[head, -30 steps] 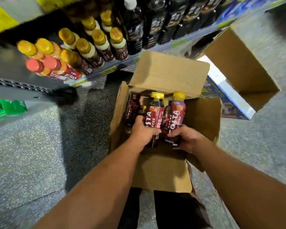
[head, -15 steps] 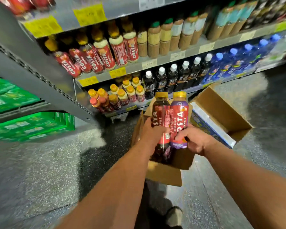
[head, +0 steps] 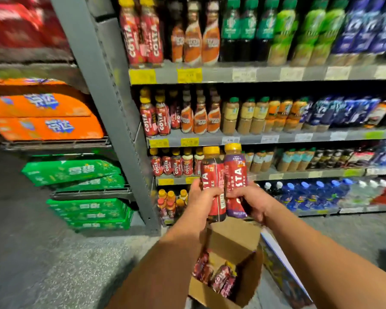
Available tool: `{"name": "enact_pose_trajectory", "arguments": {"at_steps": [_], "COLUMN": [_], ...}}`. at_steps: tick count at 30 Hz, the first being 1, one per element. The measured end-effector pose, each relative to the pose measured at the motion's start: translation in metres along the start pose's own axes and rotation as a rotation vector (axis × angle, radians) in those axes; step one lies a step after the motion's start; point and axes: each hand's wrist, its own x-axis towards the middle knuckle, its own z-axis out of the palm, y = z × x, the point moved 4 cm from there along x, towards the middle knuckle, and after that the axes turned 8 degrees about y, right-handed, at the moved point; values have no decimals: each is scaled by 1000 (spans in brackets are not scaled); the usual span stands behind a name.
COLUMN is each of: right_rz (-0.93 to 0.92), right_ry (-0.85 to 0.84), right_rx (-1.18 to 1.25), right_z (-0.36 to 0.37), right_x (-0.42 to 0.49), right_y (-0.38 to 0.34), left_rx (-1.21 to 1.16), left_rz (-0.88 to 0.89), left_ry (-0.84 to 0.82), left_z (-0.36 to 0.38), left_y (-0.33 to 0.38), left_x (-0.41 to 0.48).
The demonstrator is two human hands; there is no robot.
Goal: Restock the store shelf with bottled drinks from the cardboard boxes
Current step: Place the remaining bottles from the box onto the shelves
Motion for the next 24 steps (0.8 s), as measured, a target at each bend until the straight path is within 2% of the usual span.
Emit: {"name": "enact_pose_trajectory", "arguments": {"at_steps": [5,9,24], "right_rz": [-57,-127,-260], "right_ry": [-38,-6,87], "right_rx": [-35,-72,-69], "right_z": [46,72,156], "right_x": [-26,-42,-82], "right_y": [-44,-71,-136], "left_rx": [-41,-42,66], "left_rz": [90,152,302], "left_ry": [69,127,117], "left_z": [-36,-58,-128], "left_y": [55,89,191], "left_x": [-25,-39,-60]}}
